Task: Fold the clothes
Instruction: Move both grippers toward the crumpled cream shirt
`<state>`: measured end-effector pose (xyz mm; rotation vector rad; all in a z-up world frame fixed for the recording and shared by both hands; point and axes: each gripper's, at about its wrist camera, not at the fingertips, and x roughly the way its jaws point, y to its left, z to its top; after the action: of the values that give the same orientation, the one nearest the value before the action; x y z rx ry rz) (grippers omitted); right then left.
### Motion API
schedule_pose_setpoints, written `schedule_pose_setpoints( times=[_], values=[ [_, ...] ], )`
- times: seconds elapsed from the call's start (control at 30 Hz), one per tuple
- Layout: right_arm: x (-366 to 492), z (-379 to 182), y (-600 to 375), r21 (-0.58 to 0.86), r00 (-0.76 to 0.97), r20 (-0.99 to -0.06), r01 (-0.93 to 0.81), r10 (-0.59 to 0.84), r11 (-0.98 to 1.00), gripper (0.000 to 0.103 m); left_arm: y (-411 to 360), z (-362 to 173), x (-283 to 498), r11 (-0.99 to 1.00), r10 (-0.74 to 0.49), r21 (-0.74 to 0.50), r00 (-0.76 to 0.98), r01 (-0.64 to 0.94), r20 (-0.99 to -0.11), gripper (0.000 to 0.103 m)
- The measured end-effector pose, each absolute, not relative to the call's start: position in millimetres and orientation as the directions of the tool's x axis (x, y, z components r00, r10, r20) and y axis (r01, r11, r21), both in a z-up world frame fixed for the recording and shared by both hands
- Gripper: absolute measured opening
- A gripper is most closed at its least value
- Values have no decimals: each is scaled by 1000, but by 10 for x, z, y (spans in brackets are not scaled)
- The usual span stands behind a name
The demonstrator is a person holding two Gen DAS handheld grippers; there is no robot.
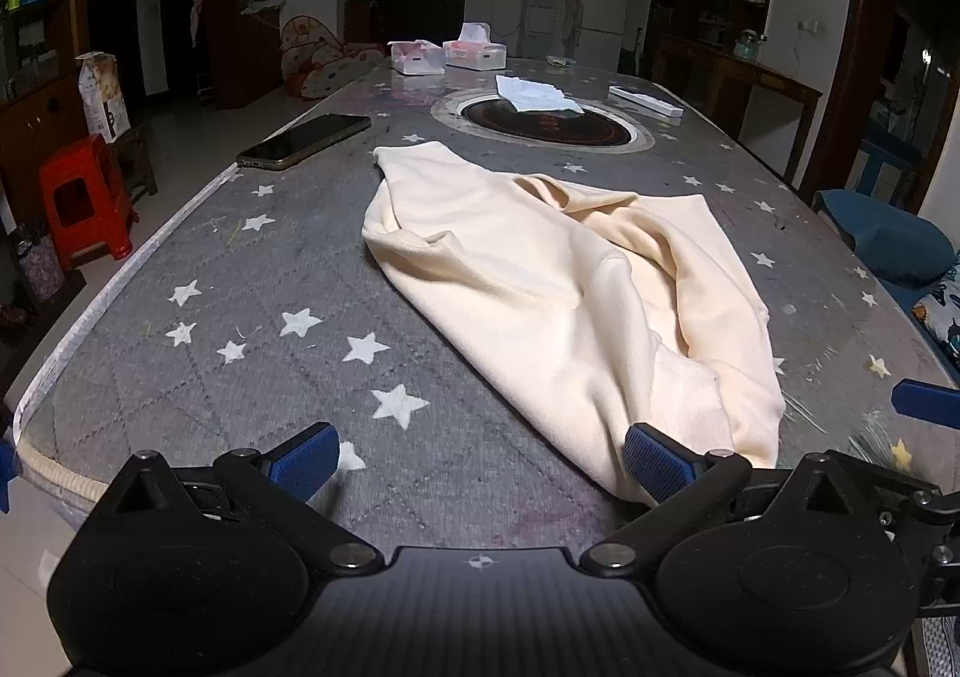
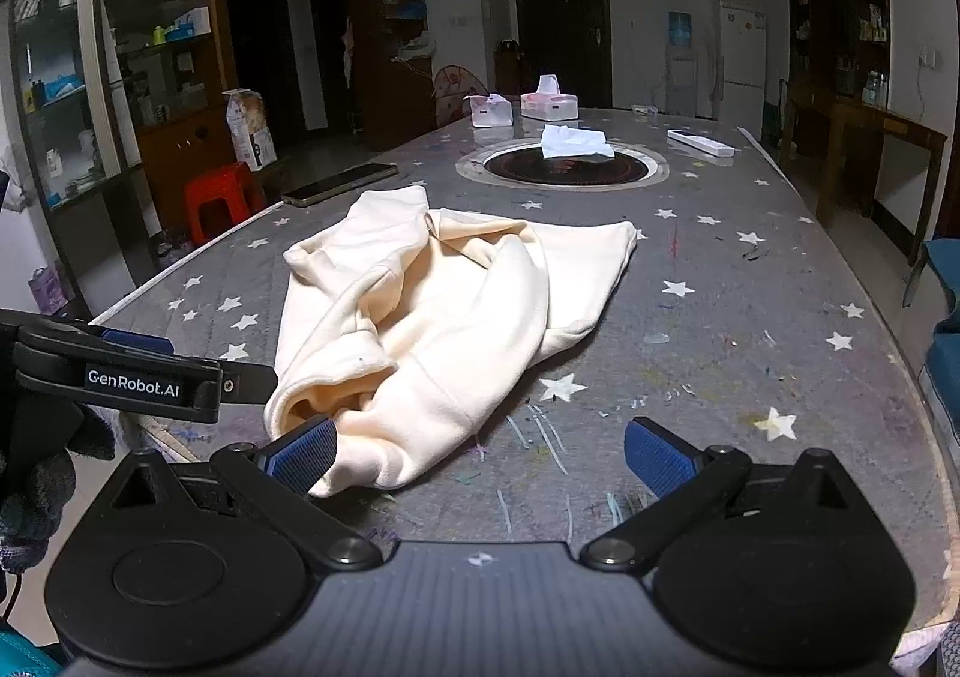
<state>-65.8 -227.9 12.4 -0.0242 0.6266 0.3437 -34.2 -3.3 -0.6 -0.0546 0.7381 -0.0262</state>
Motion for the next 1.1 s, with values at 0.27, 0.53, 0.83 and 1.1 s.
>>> schedule_pose_setpoints(
  times=[0.27, 0.53, 0.83, 1.1],
  values=[
    [-751, 172, -2263, 61, 773, -559, -321, 299, 945, 103, -50, 21, -412, 998, -59, -65, 748, 21, -661, 103],
    [-808, 224, -2236, 41, 788, -544, -319, 289, 947, 103, -75, 71, -453, 997, -74, -66, 759, 41, -647, 103],
    [-842, 258, -2226, 35, 795, -530, -328, 295, 944, 103, -98, 108, -450, 997, -81, -61, 764, 55, -641, 103],
    [-784, 251, -2227, 39, 787, -539, -333, 301, 942, 103, -101, 112, -402, 997, -81, -60, 758, 55, -647, 103]
  ],
)
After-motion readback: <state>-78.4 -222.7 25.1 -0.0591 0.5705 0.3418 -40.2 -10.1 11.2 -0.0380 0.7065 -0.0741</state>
